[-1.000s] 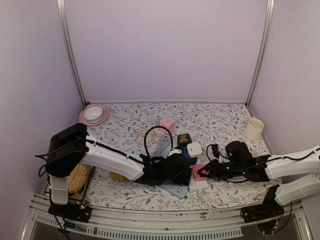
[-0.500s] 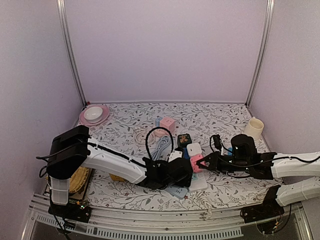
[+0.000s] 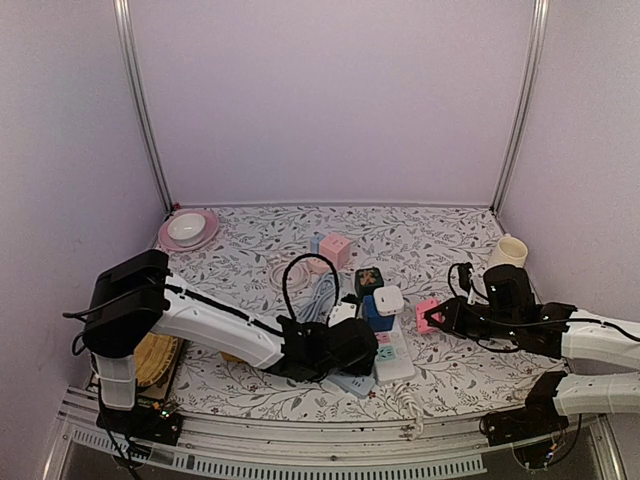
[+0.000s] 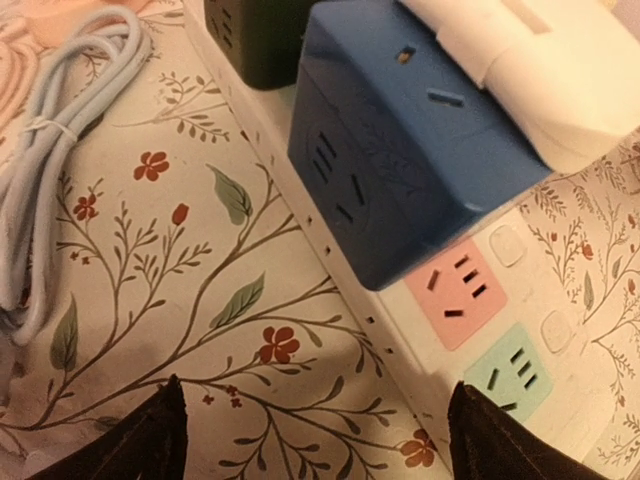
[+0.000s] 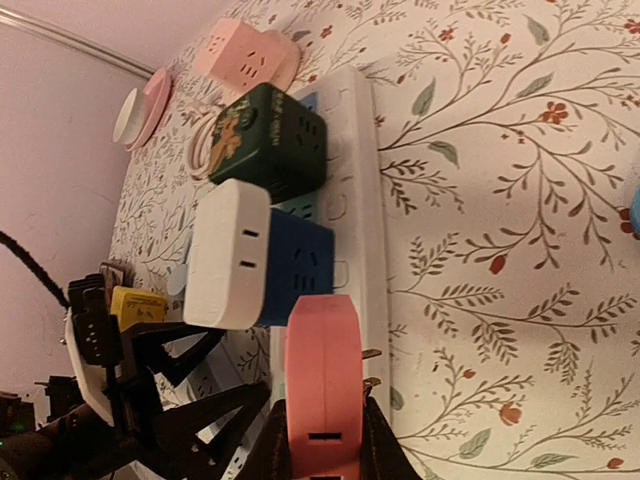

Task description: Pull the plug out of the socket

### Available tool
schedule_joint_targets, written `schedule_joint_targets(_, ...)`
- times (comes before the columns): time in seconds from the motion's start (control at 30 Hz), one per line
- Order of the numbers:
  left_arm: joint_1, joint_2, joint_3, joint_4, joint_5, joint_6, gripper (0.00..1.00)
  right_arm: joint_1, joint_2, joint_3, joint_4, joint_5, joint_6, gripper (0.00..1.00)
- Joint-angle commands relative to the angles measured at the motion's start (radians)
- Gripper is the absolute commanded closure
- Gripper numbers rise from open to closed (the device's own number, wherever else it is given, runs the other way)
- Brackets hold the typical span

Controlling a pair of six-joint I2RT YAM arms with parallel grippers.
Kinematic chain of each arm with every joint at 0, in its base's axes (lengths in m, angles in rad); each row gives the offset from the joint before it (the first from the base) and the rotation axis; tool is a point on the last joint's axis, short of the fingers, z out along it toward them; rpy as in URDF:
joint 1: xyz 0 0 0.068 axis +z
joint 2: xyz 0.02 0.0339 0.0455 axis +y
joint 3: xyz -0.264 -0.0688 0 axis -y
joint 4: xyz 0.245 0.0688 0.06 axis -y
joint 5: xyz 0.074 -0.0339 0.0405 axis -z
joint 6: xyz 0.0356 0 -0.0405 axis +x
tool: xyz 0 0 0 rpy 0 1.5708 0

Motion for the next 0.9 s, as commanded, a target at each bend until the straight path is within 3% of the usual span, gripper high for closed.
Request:
schedule_joint_targets(0.0,-0.016,0.017,-0.060,-0.167,0.031,-0.033,0.09,-0.086,0.010,-0.029,-0.043,-0.011,-0.076,0.92)
schedule_joint_targets(0.5,-0.021,-0.113,-0.071,-0.150,0.017,0.007,0.09,-0.164,0.199,-0.081,0.113,-0.123,-0.117,0.82)
schedule_joint_targets(0.87,-0.022,-0.135,-0.070,-0.144,0.014,0.020,0.09,-0.164,0.216,-0.059,0.082,-0.185,-0.163,0.52)
